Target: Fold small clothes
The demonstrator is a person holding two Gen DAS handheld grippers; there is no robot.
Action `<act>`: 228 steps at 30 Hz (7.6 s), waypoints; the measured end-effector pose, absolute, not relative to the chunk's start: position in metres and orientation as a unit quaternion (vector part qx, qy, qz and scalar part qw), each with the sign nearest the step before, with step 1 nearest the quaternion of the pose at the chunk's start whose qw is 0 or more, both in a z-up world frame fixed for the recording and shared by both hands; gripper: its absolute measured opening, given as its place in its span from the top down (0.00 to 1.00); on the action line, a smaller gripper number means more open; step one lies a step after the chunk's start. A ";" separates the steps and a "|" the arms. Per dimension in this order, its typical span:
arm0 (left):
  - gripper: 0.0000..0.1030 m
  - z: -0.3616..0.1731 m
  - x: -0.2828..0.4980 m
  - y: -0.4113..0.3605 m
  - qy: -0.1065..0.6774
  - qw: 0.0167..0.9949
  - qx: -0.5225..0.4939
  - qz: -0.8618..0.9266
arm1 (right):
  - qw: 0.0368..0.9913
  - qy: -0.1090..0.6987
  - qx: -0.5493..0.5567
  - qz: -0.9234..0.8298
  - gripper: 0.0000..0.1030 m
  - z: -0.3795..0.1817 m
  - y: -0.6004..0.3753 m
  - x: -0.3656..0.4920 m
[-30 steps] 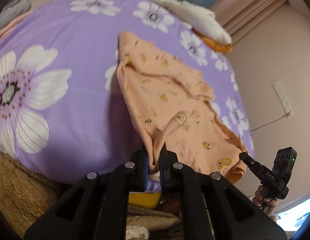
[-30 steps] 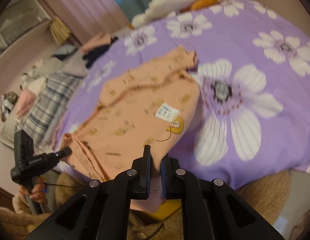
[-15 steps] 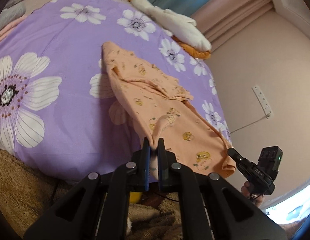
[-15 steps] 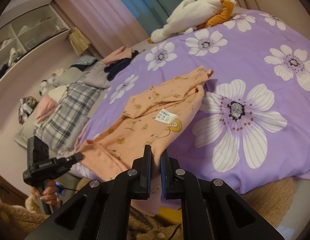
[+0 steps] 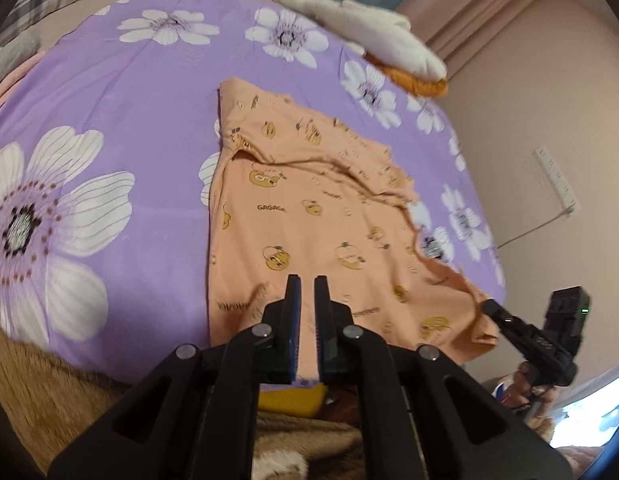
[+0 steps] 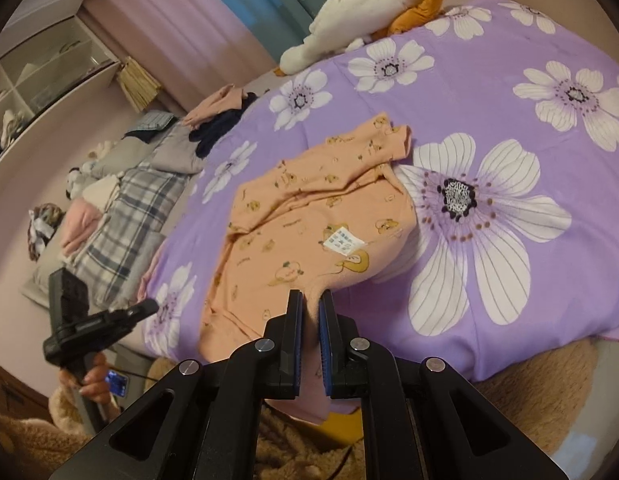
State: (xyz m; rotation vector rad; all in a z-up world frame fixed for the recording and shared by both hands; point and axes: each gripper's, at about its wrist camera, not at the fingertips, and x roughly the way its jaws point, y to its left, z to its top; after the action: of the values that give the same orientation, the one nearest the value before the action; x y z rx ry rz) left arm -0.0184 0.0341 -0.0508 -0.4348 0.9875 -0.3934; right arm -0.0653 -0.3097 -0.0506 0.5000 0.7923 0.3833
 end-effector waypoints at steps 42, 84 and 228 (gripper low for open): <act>0.82 -0.101 0.023 0.037 0.519 0.819 -0.166 -0.176 | 0.851 0.418 0.297 0.113 0.91 -0.082 -0.342 0.031; 0.93 -0.089 0.101 0.060 0.464 0.855 -0.201 -0.114 | 0.816 0.471 0.308 0.130 0.89 -0.100 -0.309 0.111; 0.02 -0.125 0.186 -0.025 0.414 0.910 0.005 -0.038 | 0.927 0.371 0.053 -0.034 0.30 -0.092 -0.278 0.182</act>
State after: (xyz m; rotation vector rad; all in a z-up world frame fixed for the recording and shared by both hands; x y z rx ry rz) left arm 0.1864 -0.0253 -0.1254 0.0105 0.8528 -0.0783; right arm 0.1823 -0.2783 -0.0918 0.1090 0.7606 -0.0703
